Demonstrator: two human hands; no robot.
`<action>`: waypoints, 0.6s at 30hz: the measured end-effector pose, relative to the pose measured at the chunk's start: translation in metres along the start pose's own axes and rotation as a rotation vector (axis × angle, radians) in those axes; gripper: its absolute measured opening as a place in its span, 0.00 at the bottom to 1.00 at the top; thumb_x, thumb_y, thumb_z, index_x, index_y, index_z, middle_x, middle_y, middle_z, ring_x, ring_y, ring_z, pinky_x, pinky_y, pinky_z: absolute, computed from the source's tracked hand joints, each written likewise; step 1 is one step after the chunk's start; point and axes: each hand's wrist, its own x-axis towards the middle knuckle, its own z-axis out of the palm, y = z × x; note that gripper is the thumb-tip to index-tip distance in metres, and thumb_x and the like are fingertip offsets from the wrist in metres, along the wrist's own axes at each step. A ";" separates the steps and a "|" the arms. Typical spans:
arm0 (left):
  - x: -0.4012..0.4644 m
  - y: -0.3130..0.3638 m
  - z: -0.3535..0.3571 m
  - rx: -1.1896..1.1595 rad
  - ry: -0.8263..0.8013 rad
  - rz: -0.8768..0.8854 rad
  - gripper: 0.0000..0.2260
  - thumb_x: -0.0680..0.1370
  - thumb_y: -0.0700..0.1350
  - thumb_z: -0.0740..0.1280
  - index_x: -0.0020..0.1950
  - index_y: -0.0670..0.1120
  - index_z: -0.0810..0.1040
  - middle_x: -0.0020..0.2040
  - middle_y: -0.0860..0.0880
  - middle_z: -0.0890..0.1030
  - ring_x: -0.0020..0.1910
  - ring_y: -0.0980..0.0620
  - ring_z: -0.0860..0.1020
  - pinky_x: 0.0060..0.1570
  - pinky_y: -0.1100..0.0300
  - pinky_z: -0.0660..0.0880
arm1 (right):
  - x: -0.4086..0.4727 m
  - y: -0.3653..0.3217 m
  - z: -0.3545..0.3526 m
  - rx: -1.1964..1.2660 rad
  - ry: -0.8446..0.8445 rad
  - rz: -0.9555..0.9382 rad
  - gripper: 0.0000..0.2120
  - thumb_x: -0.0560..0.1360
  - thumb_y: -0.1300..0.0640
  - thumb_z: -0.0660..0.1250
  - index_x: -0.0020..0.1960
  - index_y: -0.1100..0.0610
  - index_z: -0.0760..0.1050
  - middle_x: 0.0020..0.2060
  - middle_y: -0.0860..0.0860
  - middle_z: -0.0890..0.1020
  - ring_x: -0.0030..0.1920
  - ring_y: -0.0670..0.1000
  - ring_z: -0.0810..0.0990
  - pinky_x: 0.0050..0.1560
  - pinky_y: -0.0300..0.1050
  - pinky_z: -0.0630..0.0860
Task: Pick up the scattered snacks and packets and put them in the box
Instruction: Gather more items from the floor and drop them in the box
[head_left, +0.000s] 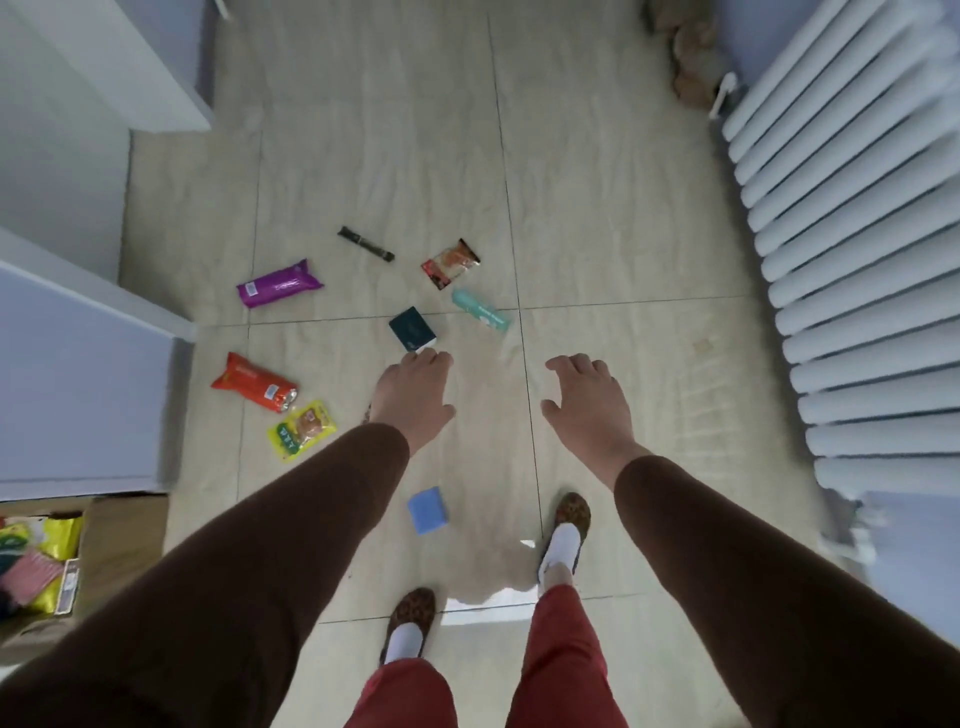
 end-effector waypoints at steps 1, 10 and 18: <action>0.016 0.007 -0.002 -0.005 0.009 -0.033 0.26 0.74 0.52 0.71 0.70 0.47 0.69 0.64 0.48 0.74 0.63 0.46 0.72 0.58 0.51 0.72 | 0.019 0.011 -0.007 -0.007 -0.002 -0.029 0.24 0.76 0.56 0.66 0.72 0.53 0.69 0.64 0.52 0.75 0.64 0.55 0.71 0.63 0.48 0.70; 0.131 0.062 -0.015 -0.143 0.032 -0.206 0.26 0.74 0.52 0.72 0.69 0.47 0.70 0.63 0.49 0.75 0.61 0.48 0.74 0.57 0.52 0.74 | 0.173 0.081 -0.066 -0.113 -0.072 -0.186 0.24 0.76 0.56 0.66 0.71 0.55 0.69 0.63 0.52 0.75 0.63 0.55 0.71 0.62 0.48 0.70; 0.222 0.000 -0.006 -0.223 0.028 -0.413 0.25 0.72 0.52 0.73 0.67 0.48 0.72 0.61 0.50 0.76 0.60 0.48 0.74 0.56 0.53 0.73 | 0.326 0.050 -0.042 -0.215 -0.145 -0.348 0.23 0.76 0.54 0.67 0.70 0.57 0.69 0.60 0.55 0.76 0.59 0.57 0.74 0.56 0.50 0.74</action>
